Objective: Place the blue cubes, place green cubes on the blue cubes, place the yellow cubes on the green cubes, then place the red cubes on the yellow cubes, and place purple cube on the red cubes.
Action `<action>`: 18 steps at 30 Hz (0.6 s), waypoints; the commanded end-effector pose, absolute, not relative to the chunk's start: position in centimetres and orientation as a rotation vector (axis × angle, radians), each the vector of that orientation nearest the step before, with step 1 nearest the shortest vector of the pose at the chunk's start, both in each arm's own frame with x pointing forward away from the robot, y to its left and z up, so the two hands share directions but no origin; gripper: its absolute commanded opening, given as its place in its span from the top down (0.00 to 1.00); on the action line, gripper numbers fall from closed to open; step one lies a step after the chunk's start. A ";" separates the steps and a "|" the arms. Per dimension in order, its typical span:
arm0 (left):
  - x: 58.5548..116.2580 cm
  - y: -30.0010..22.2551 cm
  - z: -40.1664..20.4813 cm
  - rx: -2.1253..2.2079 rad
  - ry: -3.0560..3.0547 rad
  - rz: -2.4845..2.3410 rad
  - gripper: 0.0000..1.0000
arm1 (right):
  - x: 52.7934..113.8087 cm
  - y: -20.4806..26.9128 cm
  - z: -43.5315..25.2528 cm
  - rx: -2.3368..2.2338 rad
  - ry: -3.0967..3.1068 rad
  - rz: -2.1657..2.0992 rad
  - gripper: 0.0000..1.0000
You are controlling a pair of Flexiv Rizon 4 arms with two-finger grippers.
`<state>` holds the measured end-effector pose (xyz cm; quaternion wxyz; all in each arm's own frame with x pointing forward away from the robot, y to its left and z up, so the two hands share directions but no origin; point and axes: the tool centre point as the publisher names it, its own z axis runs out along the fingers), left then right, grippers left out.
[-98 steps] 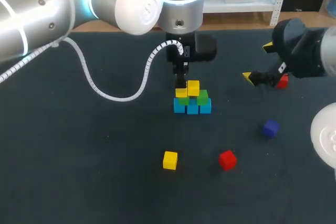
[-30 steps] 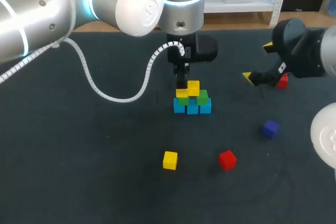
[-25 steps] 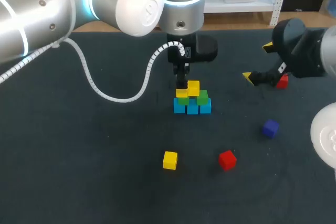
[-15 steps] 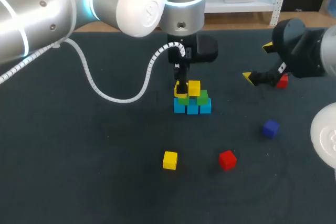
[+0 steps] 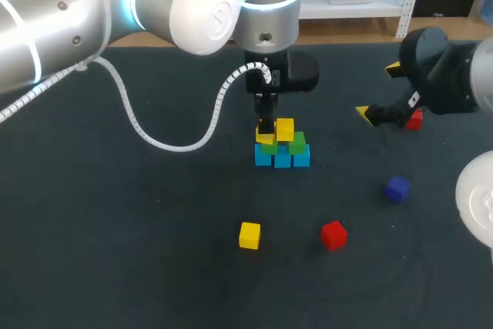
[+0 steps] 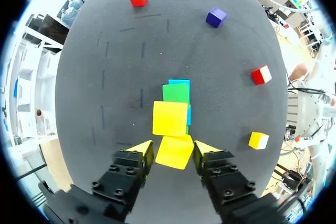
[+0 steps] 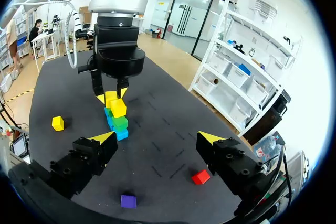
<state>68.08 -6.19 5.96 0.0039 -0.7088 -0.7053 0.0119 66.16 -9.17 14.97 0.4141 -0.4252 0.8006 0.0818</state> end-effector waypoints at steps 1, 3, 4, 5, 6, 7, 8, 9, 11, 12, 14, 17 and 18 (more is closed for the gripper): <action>68.0 -6.0 6.0 -2.225 -2.209 0.030 0.55 | 66.1 -9.1 15.0 -1.067 2.014 0.196 0.00; 68.0 -6.0 6.0 -2.225 -2.207 0.027 0.55 | 66.1 -9.1 15.0 -1.067 2.014 0.196 0.00; 67.9 -6.0 6.1 -2.226 -2.206 0.027 0.55 | 66.1 -9.1 15.0 -1.067 2.014 0.196 0.00; 67.9 -6.0 6.1 -2.227 -2.206 0.026 0.55 | 66.1 -9.1 15.0 -1.067 2.014 0.196 0.00; 67.9 -6.0 6.1 -2.228 -2.205 0.027 0.56 | 66.1 -9.1 15.0 -1.067 2.014 0.196 0.00; 67.9 -6.0 6.1 -2.228 -2.205 0.028 0.56 | 66.1 -9.1 15.0 -1.067 2.014 0.196 0.00; 67.9 -6.0 6.1 -2.229 -2.204 0.028 0.57 | 66.1 -9.1 15.0 -1.067 2.014 0.196 0.00; 67.9 -6.1 6.1 -2.230 -2.203 0.029 0.57 | 66.1 -9.1 15.0 -1.067 2.014 0.196 0.00; 67.9 -6.1 6.0 -2.231 -2.202 0.030 0.62 | 66.1 -9.1 15.0 -1.067 2.014 0.196 0.00; 67.9 -6.1 6.0 -2.231 -2.203 0.030 0.65 | 66.1 -9.1 15.0 -1.067 2.014 0.196 0.00; 67.9 -6.1 6.0 -2.230 -2.204 0.031 0.72 | 66.1 -9.1 15.0 -1.067 2.014 0.196 0.00; 67.9 -6.1 6.0 -2.230 -2.204 0.030 0.76 | 66.1 -9.1 15.0 -1.067 2.014 0.196 0.00; 67.9 -6.1 6.0 -2.229 -2.204 0.030 0.77 | 66.1 -9.1 15.0 -1.067 2.014 0.196 0.00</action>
